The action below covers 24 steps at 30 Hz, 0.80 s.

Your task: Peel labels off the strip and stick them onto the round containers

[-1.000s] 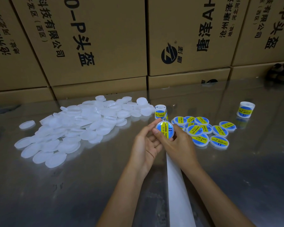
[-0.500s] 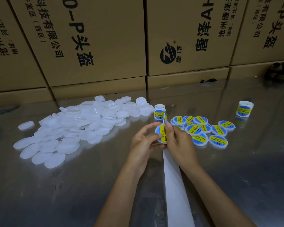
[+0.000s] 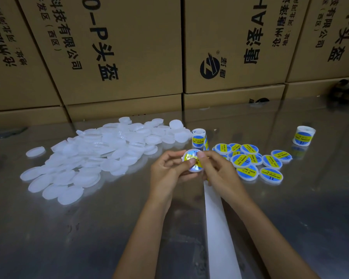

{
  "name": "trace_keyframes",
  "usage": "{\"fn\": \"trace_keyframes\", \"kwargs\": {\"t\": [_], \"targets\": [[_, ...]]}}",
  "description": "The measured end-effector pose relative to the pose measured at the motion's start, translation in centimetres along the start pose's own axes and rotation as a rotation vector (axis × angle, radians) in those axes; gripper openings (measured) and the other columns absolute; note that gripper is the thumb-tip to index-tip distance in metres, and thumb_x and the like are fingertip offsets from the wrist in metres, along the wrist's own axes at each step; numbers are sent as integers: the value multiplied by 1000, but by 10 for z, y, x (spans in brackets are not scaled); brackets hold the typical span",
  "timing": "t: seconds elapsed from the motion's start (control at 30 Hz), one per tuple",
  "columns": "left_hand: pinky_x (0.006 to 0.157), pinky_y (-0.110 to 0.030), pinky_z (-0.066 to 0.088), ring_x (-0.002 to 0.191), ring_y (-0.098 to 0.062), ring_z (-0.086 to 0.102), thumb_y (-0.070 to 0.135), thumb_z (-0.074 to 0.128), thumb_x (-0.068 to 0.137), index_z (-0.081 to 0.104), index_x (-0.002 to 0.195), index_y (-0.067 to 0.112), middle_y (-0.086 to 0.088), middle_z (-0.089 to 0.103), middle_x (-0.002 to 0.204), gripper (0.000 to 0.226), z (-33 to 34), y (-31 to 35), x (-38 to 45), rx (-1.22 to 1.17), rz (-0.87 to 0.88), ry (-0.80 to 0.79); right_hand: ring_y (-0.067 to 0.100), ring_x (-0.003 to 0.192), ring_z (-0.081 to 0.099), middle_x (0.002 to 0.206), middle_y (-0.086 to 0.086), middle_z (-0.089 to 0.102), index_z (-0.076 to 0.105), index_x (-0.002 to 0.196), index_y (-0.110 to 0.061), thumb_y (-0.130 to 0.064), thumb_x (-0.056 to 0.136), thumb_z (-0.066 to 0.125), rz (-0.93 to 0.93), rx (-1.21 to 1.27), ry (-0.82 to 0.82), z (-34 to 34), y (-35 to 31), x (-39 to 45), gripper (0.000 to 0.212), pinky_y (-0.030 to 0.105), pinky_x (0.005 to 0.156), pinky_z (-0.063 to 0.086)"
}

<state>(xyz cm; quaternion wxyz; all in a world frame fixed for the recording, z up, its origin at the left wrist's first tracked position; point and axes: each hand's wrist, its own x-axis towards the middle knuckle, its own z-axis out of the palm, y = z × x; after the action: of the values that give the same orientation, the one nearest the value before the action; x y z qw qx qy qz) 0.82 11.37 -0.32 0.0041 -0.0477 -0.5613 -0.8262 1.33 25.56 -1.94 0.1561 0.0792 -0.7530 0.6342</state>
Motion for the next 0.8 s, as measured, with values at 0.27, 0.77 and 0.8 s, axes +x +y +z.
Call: {"fn": "trace_keyframes", "kwargs": {"t": [0.27, 0.77, 0.8], "targets": [[57, -30, 59, 76, -25, 76, 10, 78, 84, 70, 95, 1, -15, 76, 89, 17, -1, 1, -2, 38, 20, 82, 7, 60, 52, 72, 1, 68, 73, 87, -22, -34, 79, 81, -121, -92, 20, -1, 0, -1, 17, 21, 57, 43], [78, -34, 61, 94, -28, 74, -7, 70, 87, 63, 123, 16, -14, 72, 112, 44, 0, -1, -3, 72, -77, -234, 11, 46, 27, 44, -1, 32, 39, 50, -18, -36, 98, 58, -212, -341, 237, -7, 9, 2, 55, 27, 47, 23], [78, -33, 61, 95, -28, 74, -6, 71, 86, 66, 122, 15, -13, 73, 111, 42, 0, -1, -3, 80, -75, -240, 11, 46, 29, 44, 0, 35, 44, 51, -15, -37, 98, 57, -205, -321, 229, -7, 11, 2, 54, 32, 48, 28]]}}
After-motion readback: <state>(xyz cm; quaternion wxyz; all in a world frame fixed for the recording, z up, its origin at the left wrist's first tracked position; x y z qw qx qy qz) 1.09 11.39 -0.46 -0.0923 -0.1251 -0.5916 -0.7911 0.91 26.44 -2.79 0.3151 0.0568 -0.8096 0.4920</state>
